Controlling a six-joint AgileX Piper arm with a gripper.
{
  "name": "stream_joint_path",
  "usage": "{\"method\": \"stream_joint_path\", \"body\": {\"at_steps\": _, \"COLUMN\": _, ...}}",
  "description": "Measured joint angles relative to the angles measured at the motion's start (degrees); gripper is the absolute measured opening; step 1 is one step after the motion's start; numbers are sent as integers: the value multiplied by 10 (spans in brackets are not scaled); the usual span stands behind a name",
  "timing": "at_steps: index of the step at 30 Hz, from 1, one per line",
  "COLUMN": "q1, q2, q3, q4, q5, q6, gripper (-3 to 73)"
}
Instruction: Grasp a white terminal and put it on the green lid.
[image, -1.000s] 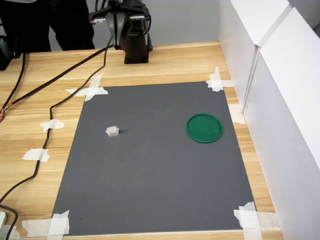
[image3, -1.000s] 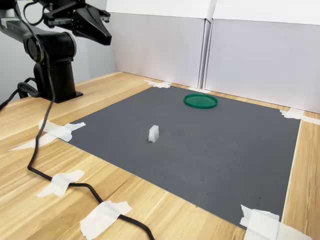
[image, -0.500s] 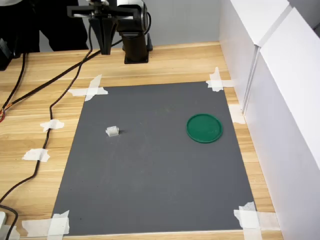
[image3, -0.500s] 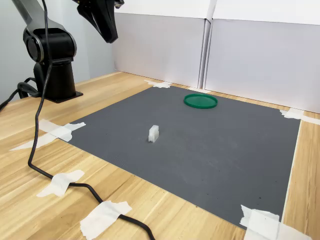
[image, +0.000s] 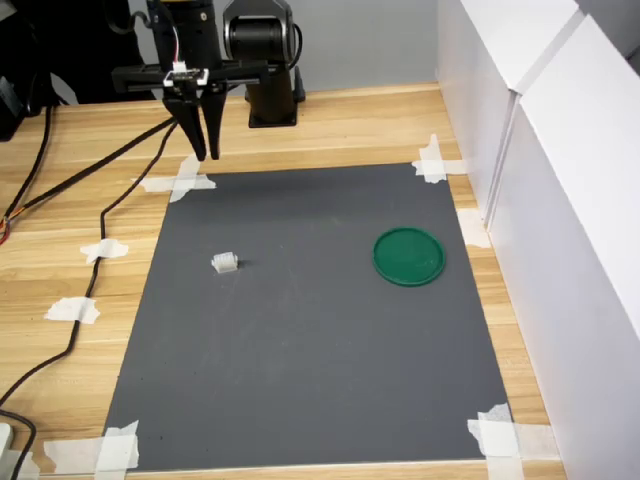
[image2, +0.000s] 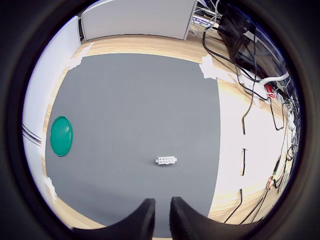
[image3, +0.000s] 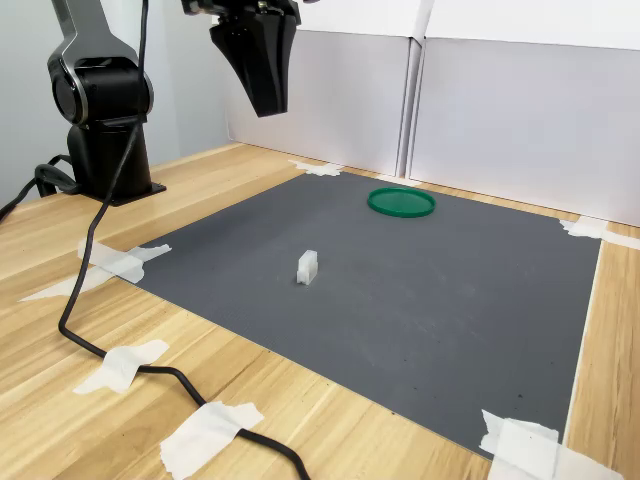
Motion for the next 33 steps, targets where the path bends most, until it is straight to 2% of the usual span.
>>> {"method": "stream_joint_path", "body": {"at_steps": 5, "q1": 0, "q2": 20, "q3": -2, "q4": 16, "q5": 4, "q6": -29, "gripper": 365}}
{"method": "stream_joint_path", "body": {"at_steps": 10, "q1": 0, "q2": 36, "q3": -2, "q4": 21, "q5": 5, "q6": -37, "gripper": 634}}
{"method": "stream_joint_path", "body": {"at_steps": 12, "q1": 0, "q2": 46, "q3": -2, "q4": 21, "q5": 4, "q6": -37, "gripper": 688}}
{"method": "stream_joint_path", "body": {"at_steps": 19, "q1": 0, "q2": 87, "q3": -3, "q4": 1, "q5": -13, "q6": -44, "gripper": 715}}
{"method": "stream_joint_path", "body": {"at_steps": 25, "q1": -35, "q2": 121, "q3": -3, "q4": 6, "q5": -46, "q6": -80, "gripper": 715}}
{"method": "stream_joint_path", "body": {"at_steps": 33, "q1": -66, "q2": 186, "q3": -46, "q4": 12, "q5": -47, "q6": -113, "gripper": 715}}
